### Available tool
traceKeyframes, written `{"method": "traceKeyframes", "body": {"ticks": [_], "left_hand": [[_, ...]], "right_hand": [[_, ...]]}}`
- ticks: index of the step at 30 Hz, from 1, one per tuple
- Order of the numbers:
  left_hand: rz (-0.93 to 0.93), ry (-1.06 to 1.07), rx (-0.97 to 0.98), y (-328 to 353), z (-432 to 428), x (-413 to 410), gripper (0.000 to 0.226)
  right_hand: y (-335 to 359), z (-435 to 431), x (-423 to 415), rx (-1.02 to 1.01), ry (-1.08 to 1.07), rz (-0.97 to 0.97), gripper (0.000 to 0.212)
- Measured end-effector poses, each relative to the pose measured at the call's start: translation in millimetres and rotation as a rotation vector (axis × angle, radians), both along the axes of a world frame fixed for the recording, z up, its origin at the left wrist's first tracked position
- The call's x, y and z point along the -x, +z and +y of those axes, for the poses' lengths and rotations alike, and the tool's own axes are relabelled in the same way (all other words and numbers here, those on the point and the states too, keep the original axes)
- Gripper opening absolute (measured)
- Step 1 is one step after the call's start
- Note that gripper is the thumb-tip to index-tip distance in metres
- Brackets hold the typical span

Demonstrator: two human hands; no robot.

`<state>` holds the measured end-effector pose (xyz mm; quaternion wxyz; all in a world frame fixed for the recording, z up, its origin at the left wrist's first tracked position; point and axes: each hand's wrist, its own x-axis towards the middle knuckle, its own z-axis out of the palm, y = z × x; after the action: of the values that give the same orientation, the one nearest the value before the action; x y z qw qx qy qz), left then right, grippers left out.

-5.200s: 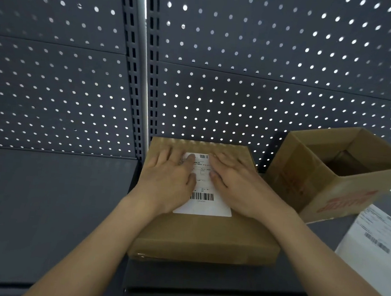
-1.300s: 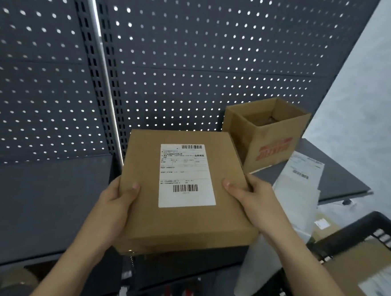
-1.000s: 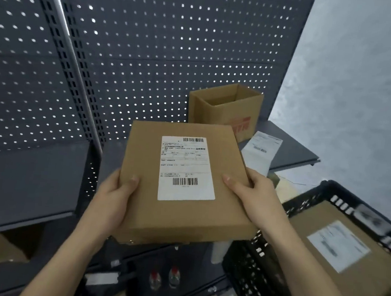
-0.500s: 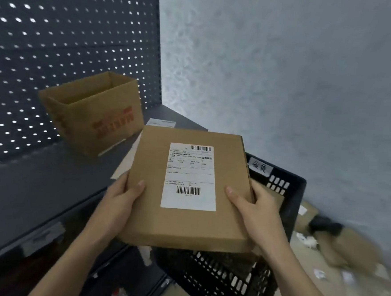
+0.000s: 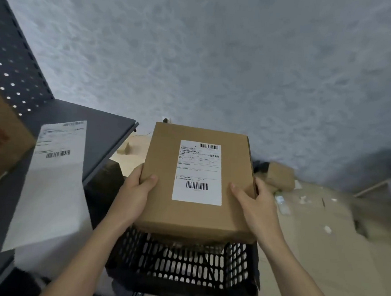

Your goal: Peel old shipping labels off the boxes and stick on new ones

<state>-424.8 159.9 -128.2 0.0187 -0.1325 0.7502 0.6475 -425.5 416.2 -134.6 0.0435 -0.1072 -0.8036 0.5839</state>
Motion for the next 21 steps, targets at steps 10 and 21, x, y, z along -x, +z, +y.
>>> {"method": "traceKeyframes", "body": {"ticks": [10, 21], "left_hand": [[-0.131, -0.150, 0.106, -55, 1, 56, 0.035], [-0.099, -0.150, 0.194, -59, 8, 64, 0.038]], "right_hand": [[-49, 1, 26, -0.059, -0.105, -0.135, 0.043], [-59, 8, 38, -0.088, -0.029, -0.145, 0.052]]}}
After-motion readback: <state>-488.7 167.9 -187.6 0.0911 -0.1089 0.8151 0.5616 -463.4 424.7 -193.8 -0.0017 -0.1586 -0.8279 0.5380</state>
